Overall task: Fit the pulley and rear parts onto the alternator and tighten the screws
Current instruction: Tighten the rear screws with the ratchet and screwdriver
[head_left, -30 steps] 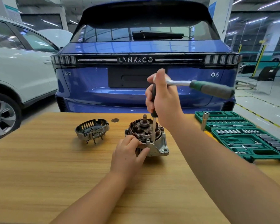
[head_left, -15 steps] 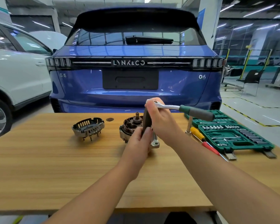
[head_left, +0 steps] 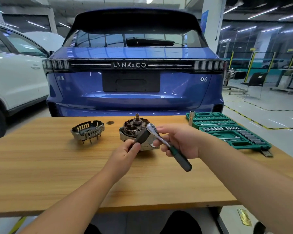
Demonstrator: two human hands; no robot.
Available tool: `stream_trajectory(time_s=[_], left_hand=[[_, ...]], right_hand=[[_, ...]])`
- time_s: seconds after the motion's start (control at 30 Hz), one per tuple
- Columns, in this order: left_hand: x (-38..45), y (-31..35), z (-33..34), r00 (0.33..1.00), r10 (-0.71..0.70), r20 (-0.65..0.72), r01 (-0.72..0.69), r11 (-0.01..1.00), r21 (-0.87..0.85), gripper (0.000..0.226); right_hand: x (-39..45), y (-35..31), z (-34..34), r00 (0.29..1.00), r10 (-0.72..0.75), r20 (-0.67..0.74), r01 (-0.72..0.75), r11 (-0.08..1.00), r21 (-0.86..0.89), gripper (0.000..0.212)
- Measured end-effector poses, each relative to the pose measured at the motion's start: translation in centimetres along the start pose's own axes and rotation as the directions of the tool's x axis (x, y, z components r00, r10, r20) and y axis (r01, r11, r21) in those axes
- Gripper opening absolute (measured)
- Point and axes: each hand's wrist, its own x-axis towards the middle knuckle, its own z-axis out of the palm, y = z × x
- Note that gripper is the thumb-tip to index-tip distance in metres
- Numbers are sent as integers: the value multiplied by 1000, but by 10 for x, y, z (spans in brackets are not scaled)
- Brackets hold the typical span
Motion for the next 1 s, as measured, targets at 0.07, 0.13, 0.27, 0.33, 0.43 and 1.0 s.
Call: stream_trajectory(time_s=[0.07, 0.13, 0.27, 0.33, 0.43, 1.0], left_hand=[[2, -1, -1, 1000, 18, 10, -19, 998, 55, 27], [5, -2, -2, 999, 28, 18, -30, 994, 103, 22], [8, -6, -4, 999, 38, 29, -42, 981, 192, 33], [9, -9, -2, 998, 47, 45, -55, 976, 210, 40], [12, -12, 4, 997, 56, 42, -64, 977, 205, 39], [28, -9, 75, 995, -91, -38, 87, 993, -83, 31]], right_hand=[[2, 3, 2, 999, 7, -33, -7, 1000, 1, 37], [5, 8, 0, 999, -24, -49, 24, 1000, -5, 34], [7, 17, -2, 997, -45, -63, 48, 997, 57, 27], [7, 19, -4, 997, -50, -57, 56, 992, 109, 23], [7, 22, -7, 996, -58, -68, 66, 990, 128, 24], [7, 31, -89, 671, -300, -678, -210, 800, -562, 46]])
